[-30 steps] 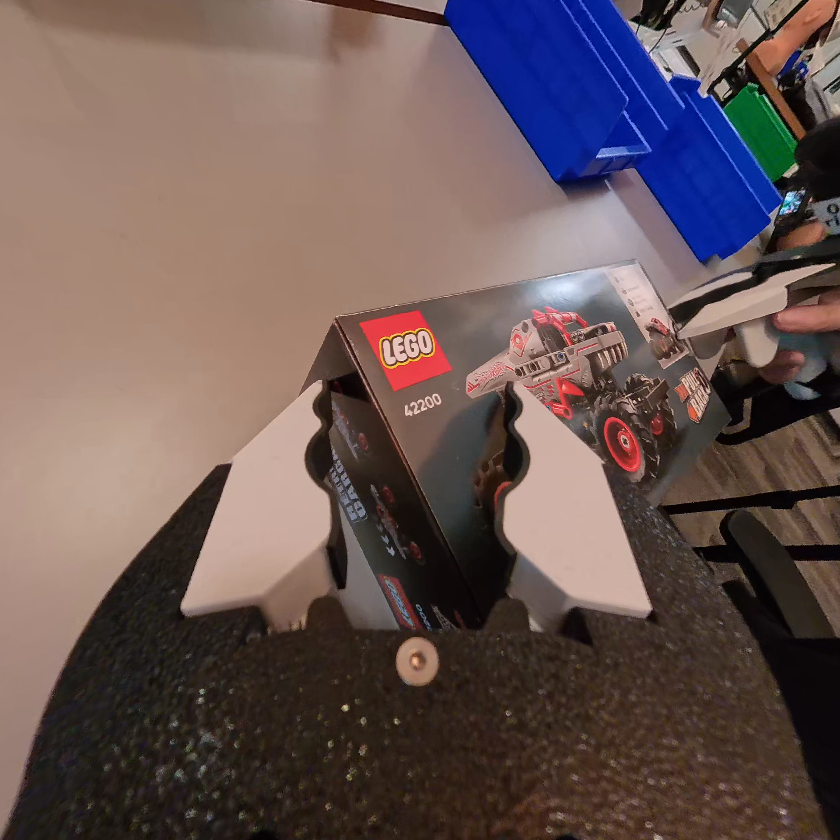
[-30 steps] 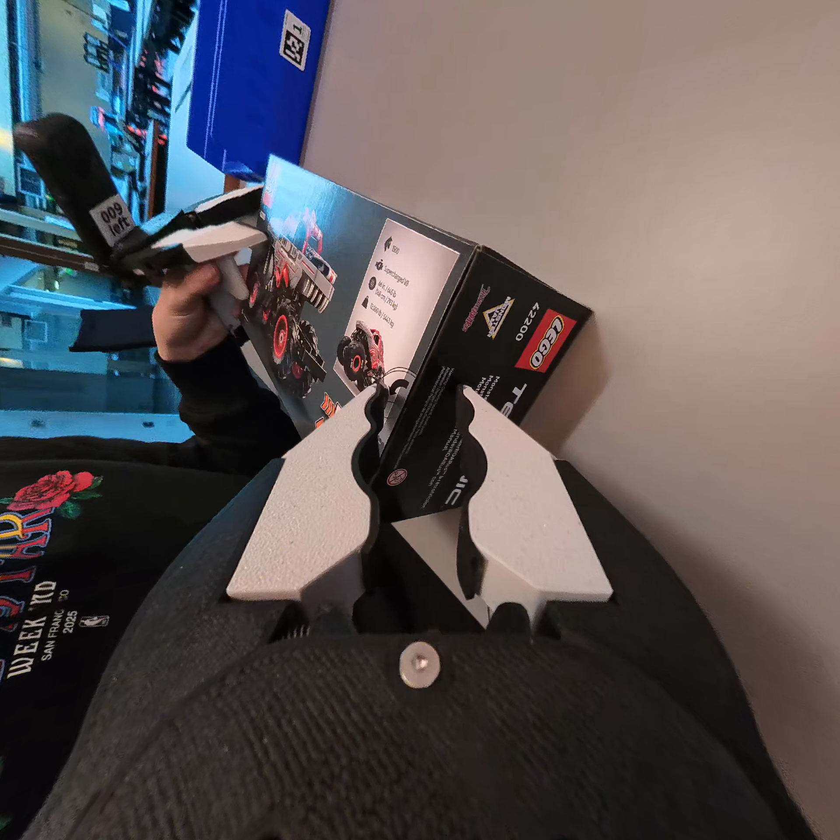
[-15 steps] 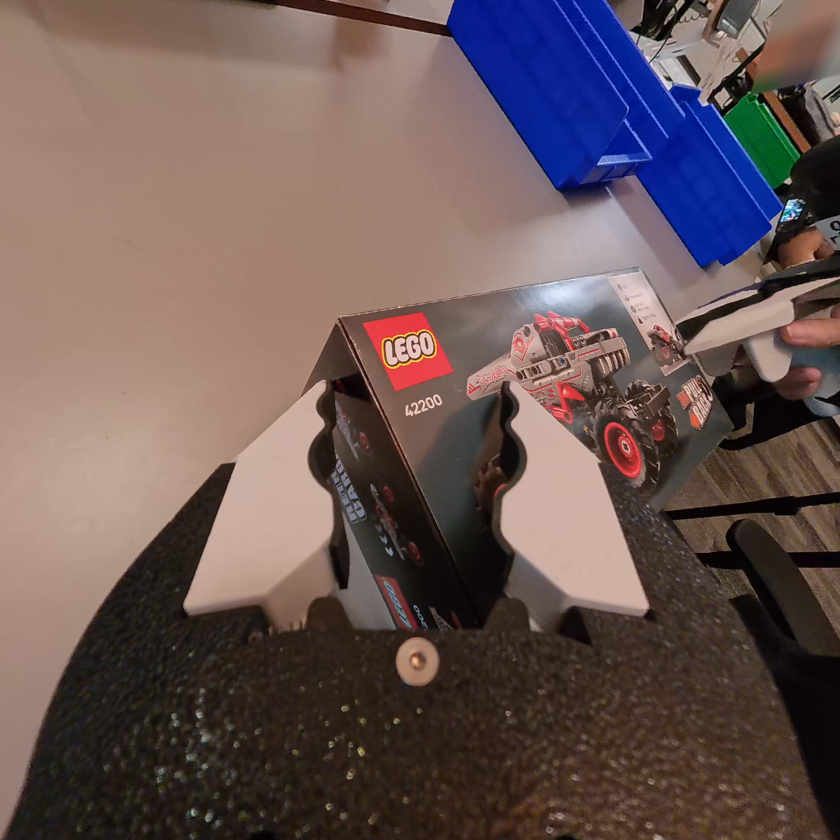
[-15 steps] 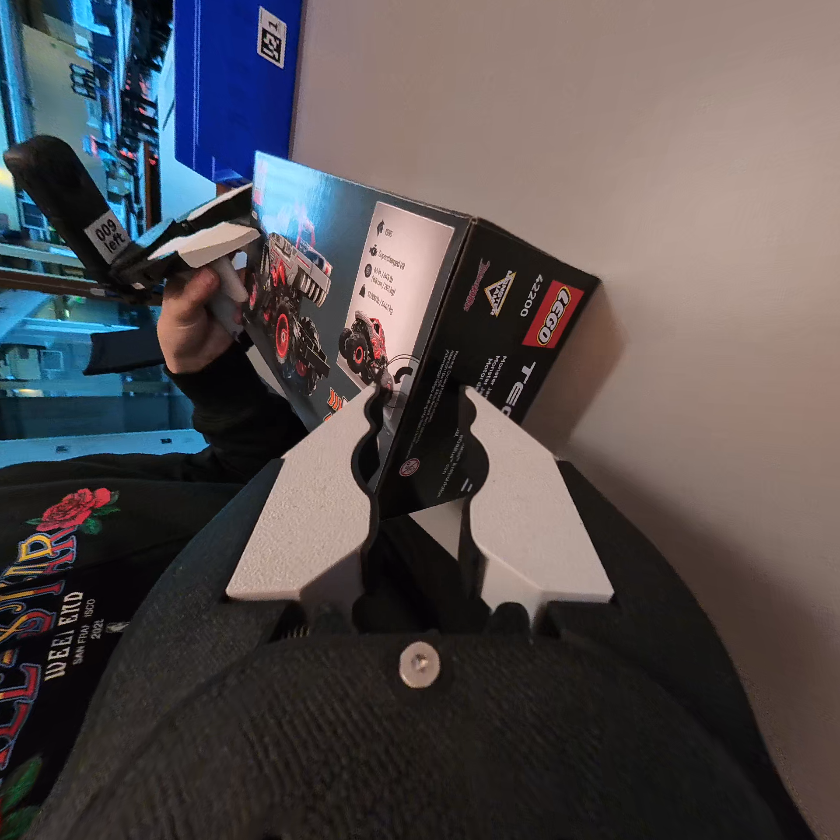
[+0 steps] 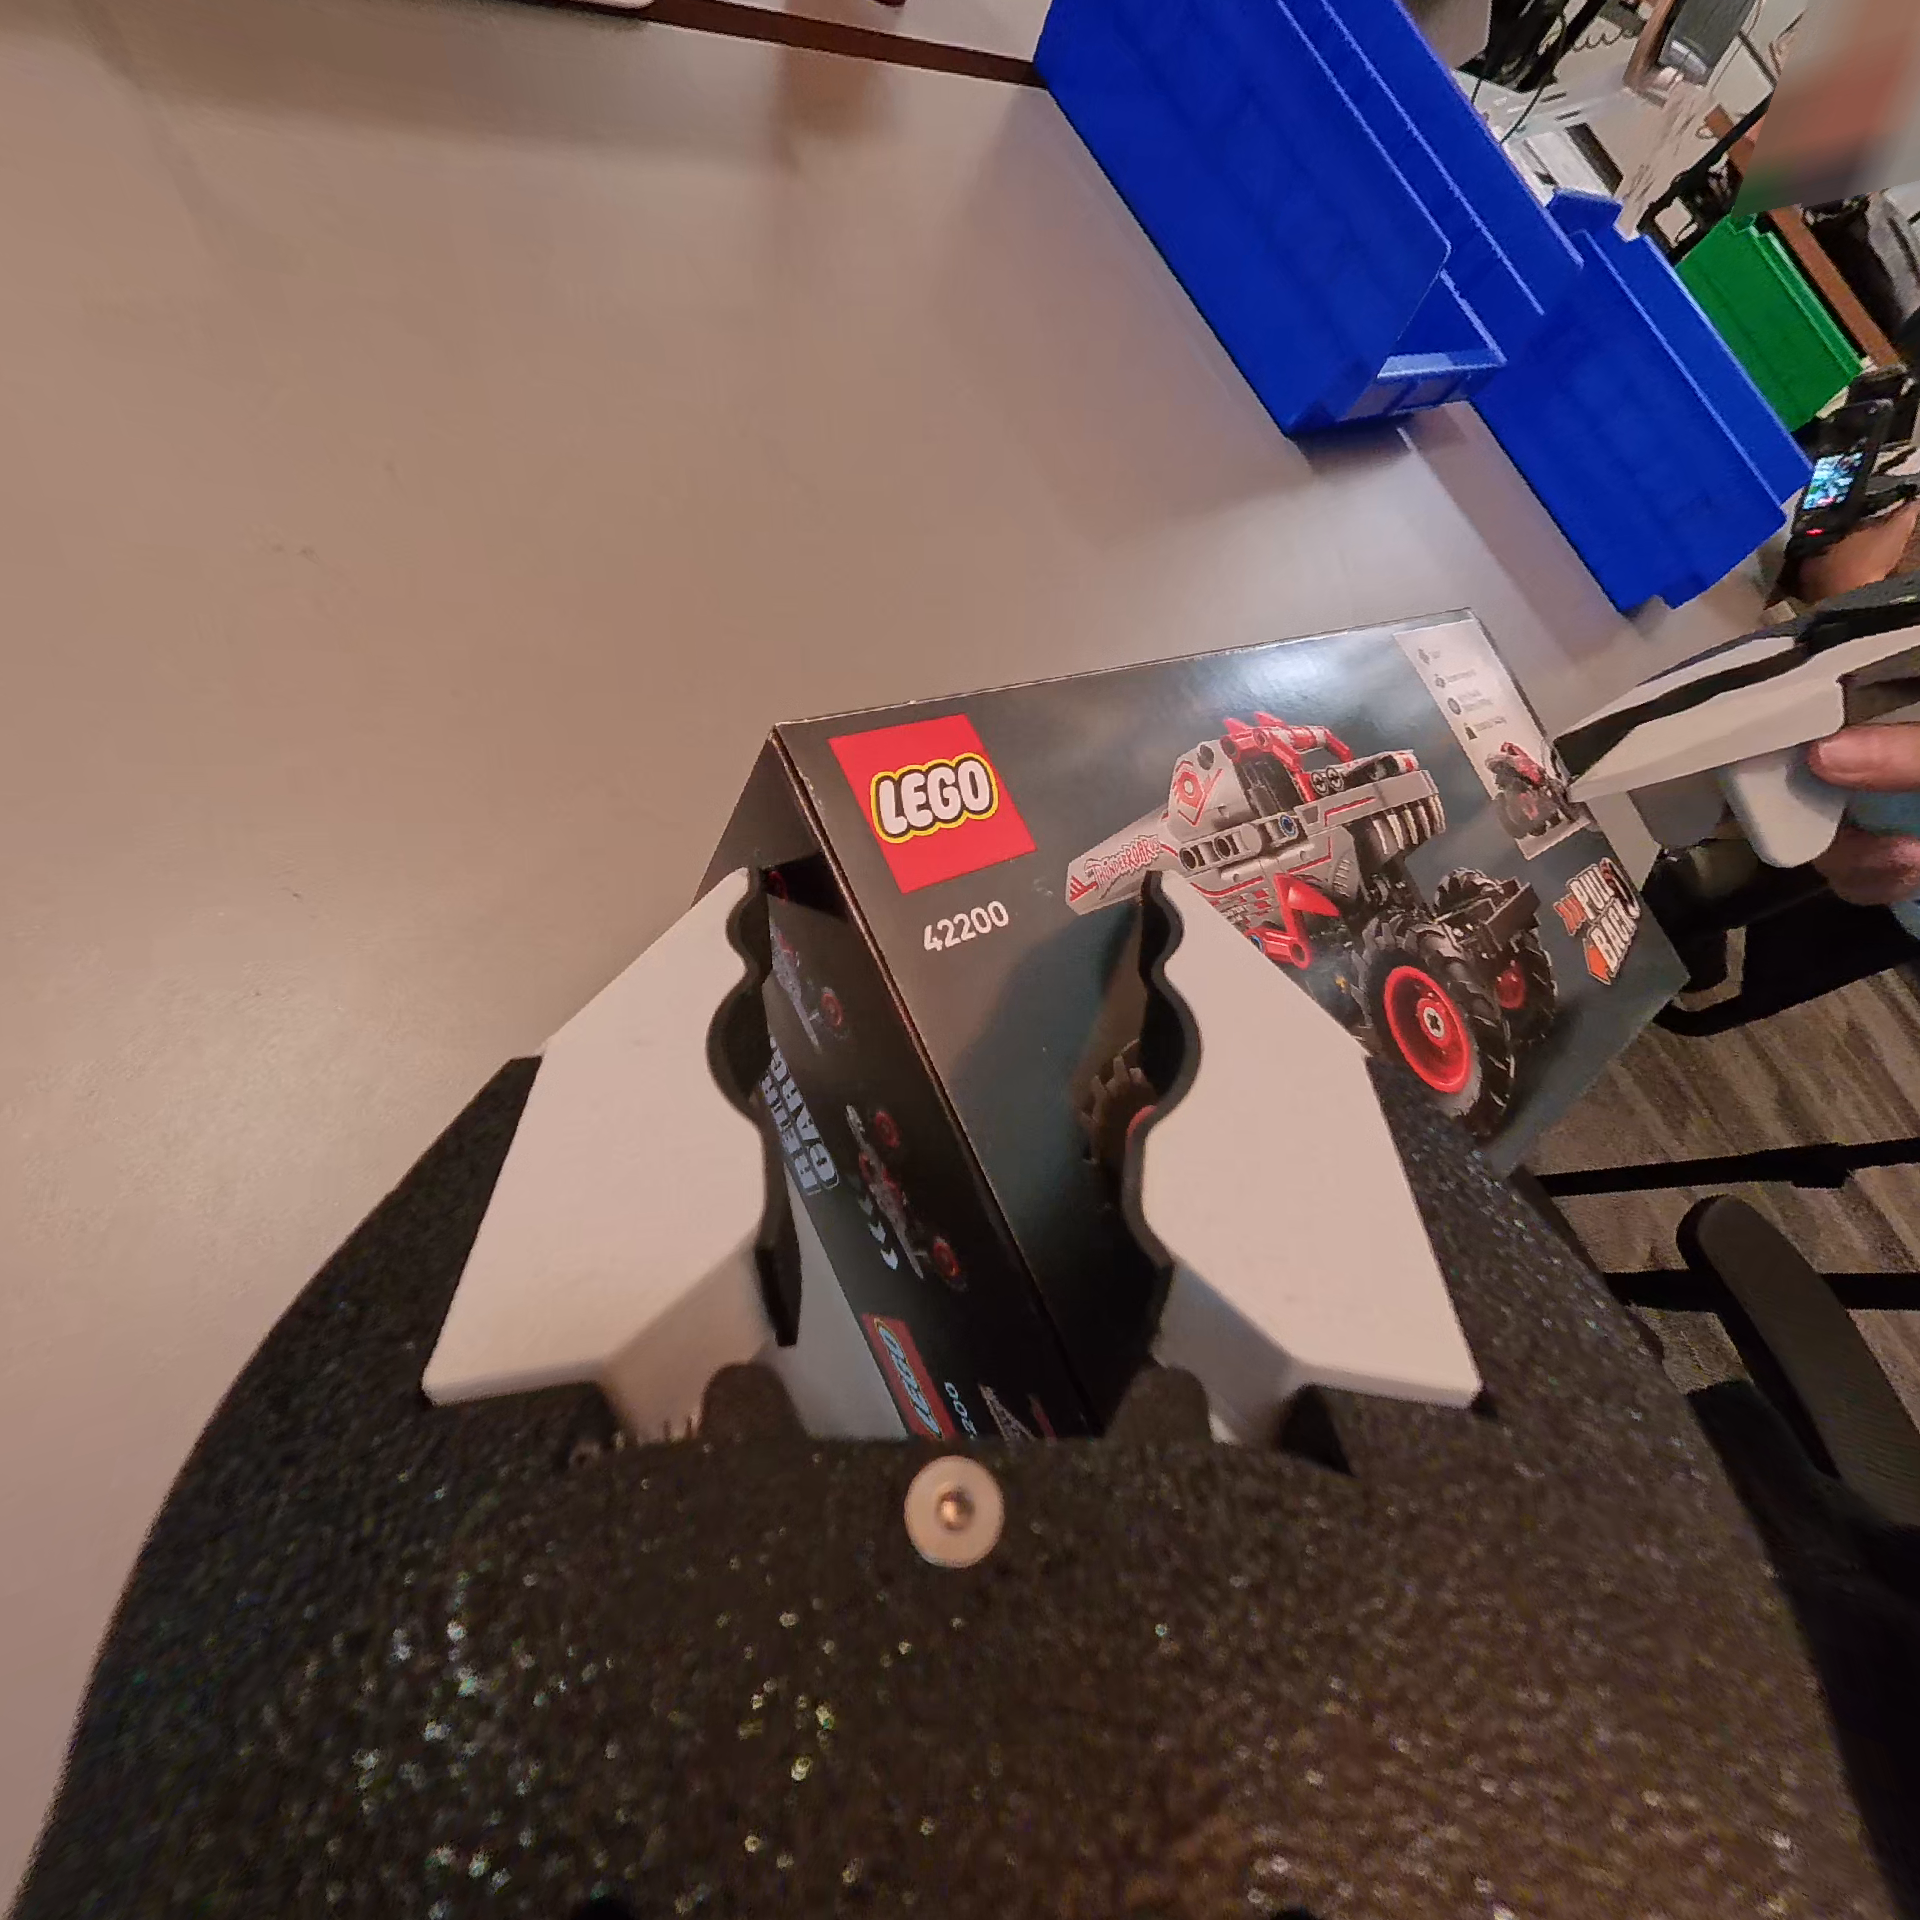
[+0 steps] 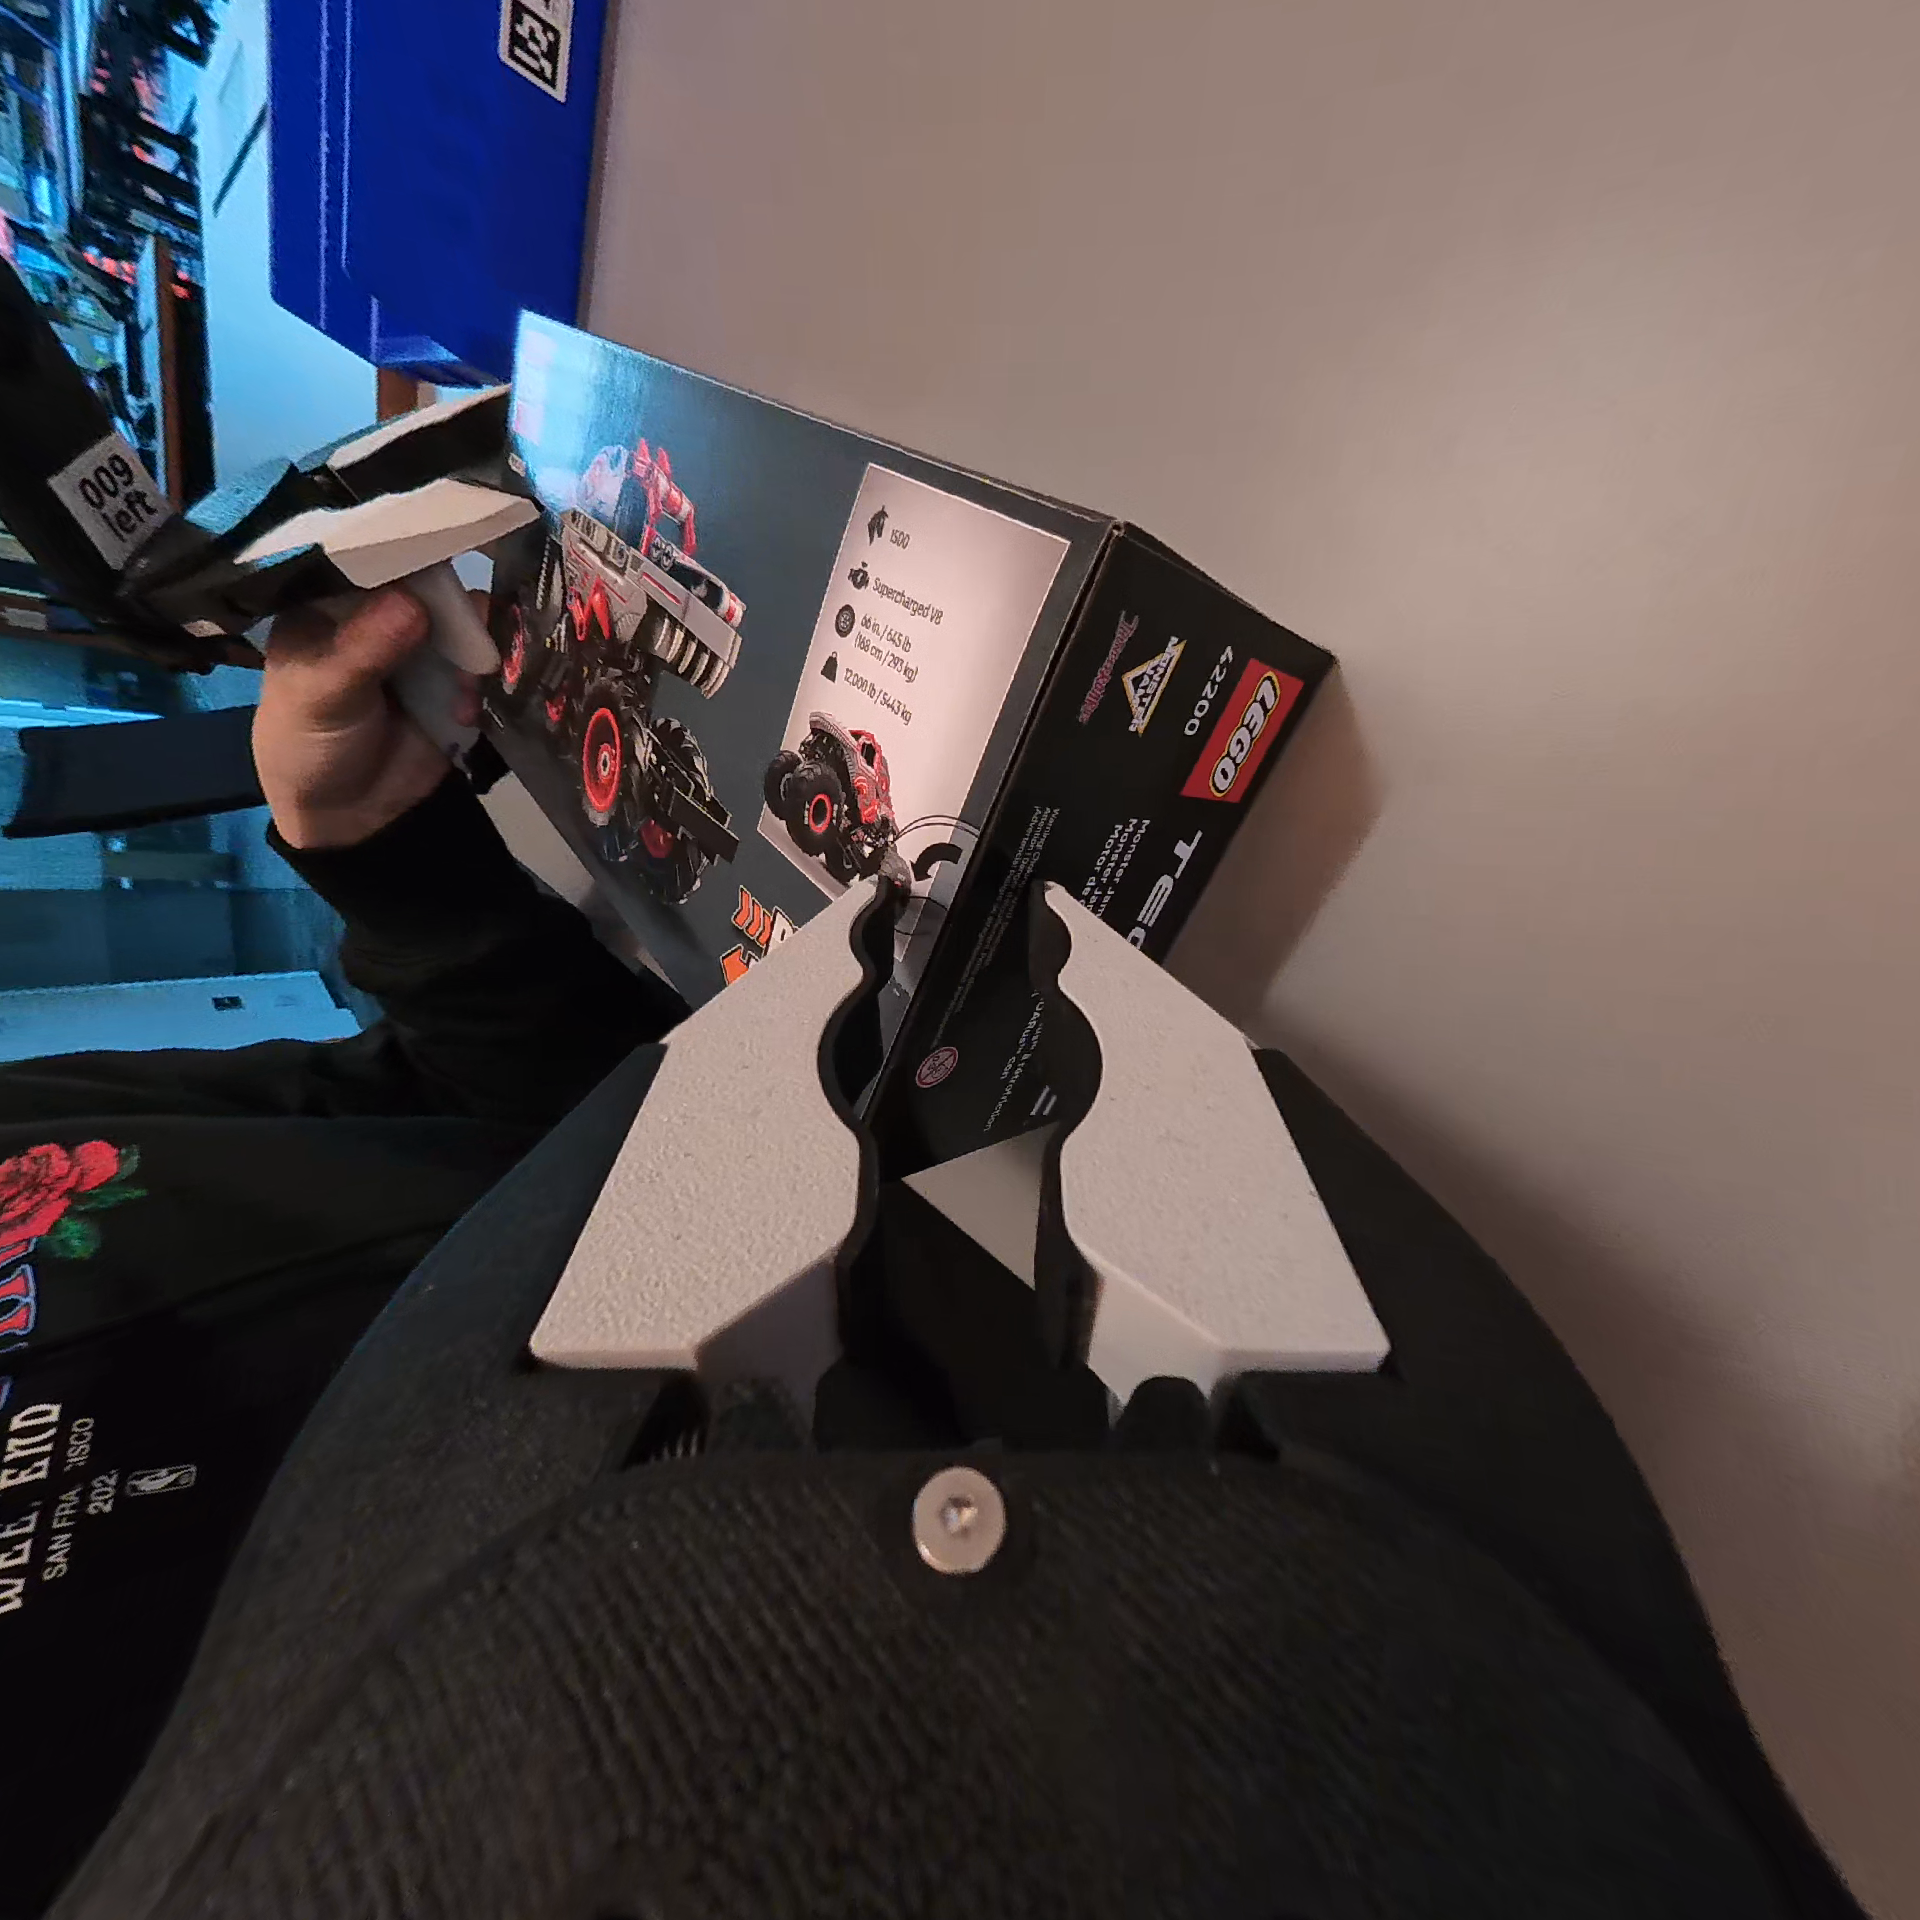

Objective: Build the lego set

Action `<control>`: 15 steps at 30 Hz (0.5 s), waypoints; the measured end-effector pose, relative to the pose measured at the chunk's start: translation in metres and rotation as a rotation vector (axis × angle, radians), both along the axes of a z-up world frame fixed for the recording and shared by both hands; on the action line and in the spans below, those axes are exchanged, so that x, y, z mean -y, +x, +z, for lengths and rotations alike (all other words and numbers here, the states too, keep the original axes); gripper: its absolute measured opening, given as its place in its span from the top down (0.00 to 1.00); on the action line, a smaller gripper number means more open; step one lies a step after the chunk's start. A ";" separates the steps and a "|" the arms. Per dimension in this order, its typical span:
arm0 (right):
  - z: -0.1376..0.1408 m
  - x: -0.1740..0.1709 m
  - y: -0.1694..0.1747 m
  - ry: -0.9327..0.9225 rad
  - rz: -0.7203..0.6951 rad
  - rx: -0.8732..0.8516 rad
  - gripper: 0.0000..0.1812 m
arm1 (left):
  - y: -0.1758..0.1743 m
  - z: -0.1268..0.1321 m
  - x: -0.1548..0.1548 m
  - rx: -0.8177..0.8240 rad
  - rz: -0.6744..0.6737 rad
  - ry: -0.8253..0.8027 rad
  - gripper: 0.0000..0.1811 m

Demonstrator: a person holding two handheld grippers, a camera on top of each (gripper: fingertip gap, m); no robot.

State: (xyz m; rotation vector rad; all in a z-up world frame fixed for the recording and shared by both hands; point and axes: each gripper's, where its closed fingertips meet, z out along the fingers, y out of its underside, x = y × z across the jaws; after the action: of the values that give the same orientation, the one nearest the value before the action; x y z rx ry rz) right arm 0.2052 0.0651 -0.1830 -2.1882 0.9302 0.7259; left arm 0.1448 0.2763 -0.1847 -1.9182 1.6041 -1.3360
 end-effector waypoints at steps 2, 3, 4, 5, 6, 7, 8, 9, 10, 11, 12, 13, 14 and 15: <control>0.000 0.000 0.000 -0.005 0.001 0.007 0.87 | 0.000 0.000 0.000 0.000 0.000 0.002 0.62; 0.001 0.000 0.000 -0.010 0.001 0.009 0.88 | 0.000 0.000 0.000 0.001 0.001 0.001 0.62; 0.001 0.000 0.000 -0.016 -0.001 0.015 0.88 | 0.000 0.000 0.000 0.001 0.001 0.000 0.62; 0.001 0.000 -0.001 -0.022 0.001 0.022 0.88 | 0.000 0.000 0.000 0.002 0.001 -0.001 0.62; 0.001 0.000 -0.001 -0.028 0.003 0.025 0.88 | 0.000 0.000 0.000 0.003 0.001 -0.001 0.62; 0.001 0.000 -0.001 -0.035 0.007 0.024 0.88 | 0.000 0.000 0.000 0.003 0.001 -0.003 0.62; 0.001 0.000 -0.001 -0.040 0.009 0.022 0.88 | 0.000 0.000 0.000 0.004 0.001 -0.003 0.62; 0.001 0.000 -0.001 -0.046 0.008 0.021 0.88 | 0.000 0.000 0.000 0.003 0.002 -0.003 0.62; 0.000 0.000 -0.001 -0.052 0.009 0.025 0.87 | 0.000 0.000 0.000 0.003 0.004 -0.003 0.62; 0.000 -0.001 -0.001 -0.058 0.014 0.031 0.87 | 0.000 0.000 0.000 0.003 0.005 -0.003 0.62; 0.001 -0.001 -0.001 -0.064 0.020 0.034 0.87 | 0.000 0.000 0.000 0.003 0.005 -0.003 0.62; 0.000 -0.001 -0.001 -0.070 0.025 0.038 0.87 | 0.000 0.000 0.000 0.002 0.006 -0.003 0.62; 0.000 -0.002 -0.001 -0.074 0.030 0.042 0.87 | 0.000 0.000 0.000 0.002 0.007 -0.003 0.62; 0.000 -0.002 0.000 -0.077 0.037 0.046 0.87 | 0.000 0.000 0.000 0.002 0.008 -0.005 0.62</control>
State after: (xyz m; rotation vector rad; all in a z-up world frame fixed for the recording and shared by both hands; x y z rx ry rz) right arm 0.2048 0.0669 -0.1829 -2.2851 0.9101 0.6643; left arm 0.1451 0.2764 -0.1849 -1.9230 1.5922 -1.3393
